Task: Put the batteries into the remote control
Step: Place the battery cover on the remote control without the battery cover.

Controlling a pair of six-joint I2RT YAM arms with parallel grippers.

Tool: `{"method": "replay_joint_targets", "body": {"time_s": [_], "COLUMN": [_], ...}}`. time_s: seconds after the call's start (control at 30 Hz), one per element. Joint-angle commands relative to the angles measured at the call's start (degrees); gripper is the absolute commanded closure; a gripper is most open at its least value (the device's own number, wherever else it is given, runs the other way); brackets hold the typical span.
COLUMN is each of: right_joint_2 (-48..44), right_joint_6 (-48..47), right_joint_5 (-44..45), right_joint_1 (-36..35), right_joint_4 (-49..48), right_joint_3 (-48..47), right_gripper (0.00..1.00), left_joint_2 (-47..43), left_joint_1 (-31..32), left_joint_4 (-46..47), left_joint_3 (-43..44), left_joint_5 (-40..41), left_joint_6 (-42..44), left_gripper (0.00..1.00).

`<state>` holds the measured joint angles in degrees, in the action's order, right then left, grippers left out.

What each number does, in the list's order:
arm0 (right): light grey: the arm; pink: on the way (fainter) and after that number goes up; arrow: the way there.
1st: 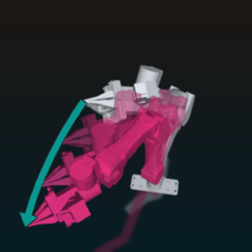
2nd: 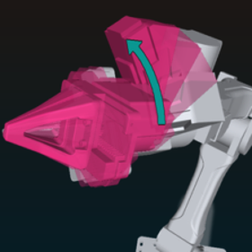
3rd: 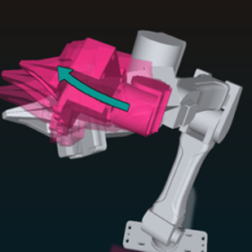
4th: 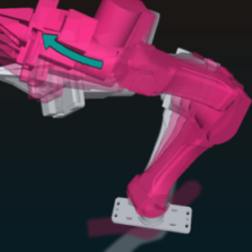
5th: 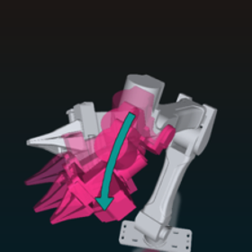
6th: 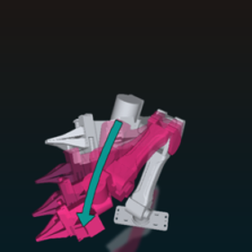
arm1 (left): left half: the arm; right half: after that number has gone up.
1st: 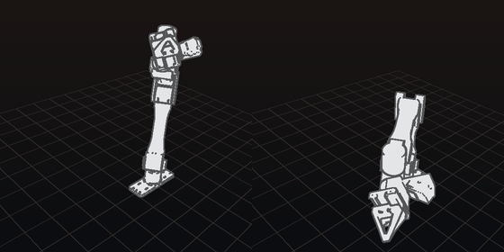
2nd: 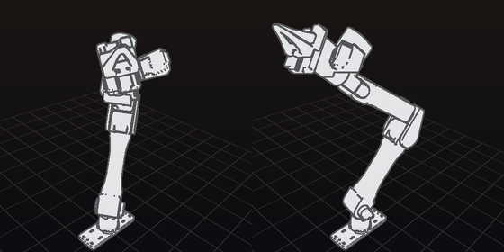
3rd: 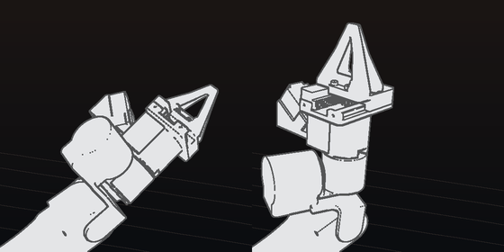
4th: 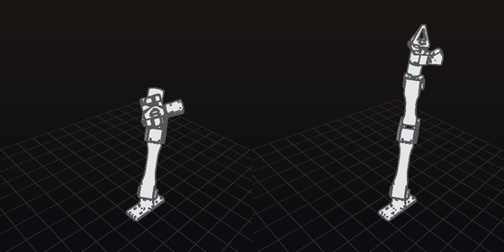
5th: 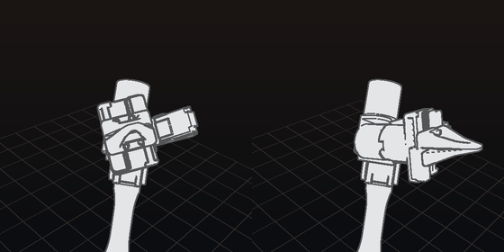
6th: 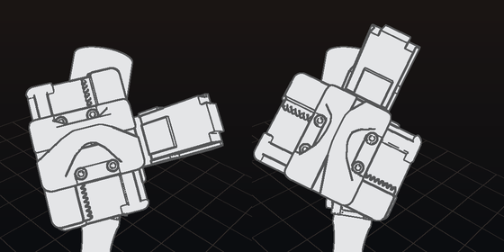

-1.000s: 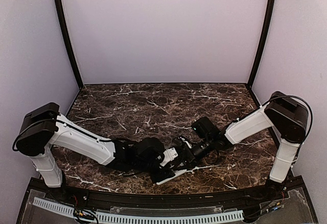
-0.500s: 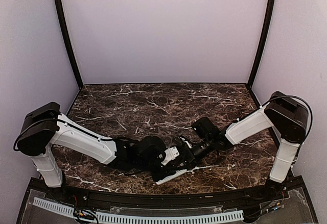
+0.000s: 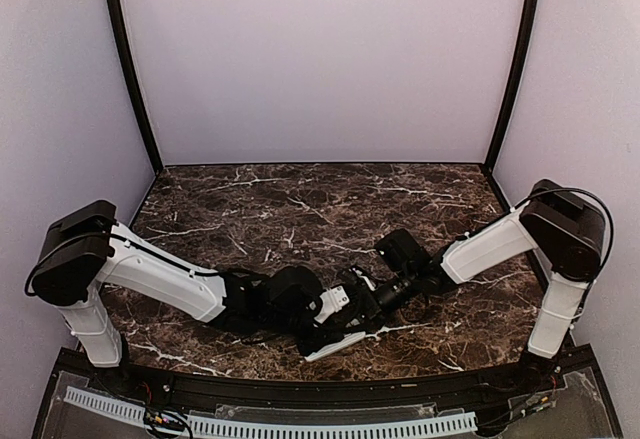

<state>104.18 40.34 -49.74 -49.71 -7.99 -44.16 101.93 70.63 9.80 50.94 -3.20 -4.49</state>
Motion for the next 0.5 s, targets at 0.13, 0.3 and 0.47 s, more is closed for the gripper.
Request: {"method": "replay_joint_targets", "body": {"time_s": [0.13, 0.3, 0.47], "right_joint_2": [1.1, 0.5, -0.9], "right_joint_6": [0.3, -1.5, -2.9], "right_joint_5": [9.3, 10.4, 11.3], "right_joint_1": [-1.6, -1.6, -1.4], "right_joint_4": [6.4, 9.5, 12.8], "right_joint_3": [2.4, 0.9, -0.6], "right_gripper": [0.93, 0.87, 0.81], "left_joint_2": [0.1, 0.0, 0.0], "left_joint_1": [0.9, 0.9, 1.0], "left_joint_4": [-7.5, -8.3, -9.3], "left_joint_3": [-3.6, -3.9, -4.2], "left_joint_5": [-5.6, -6.9, -7.9], "left_joint_6": [1.0, 1.7, 2.2], "left_gripper": [0.77, 0.78, 0.78]}}
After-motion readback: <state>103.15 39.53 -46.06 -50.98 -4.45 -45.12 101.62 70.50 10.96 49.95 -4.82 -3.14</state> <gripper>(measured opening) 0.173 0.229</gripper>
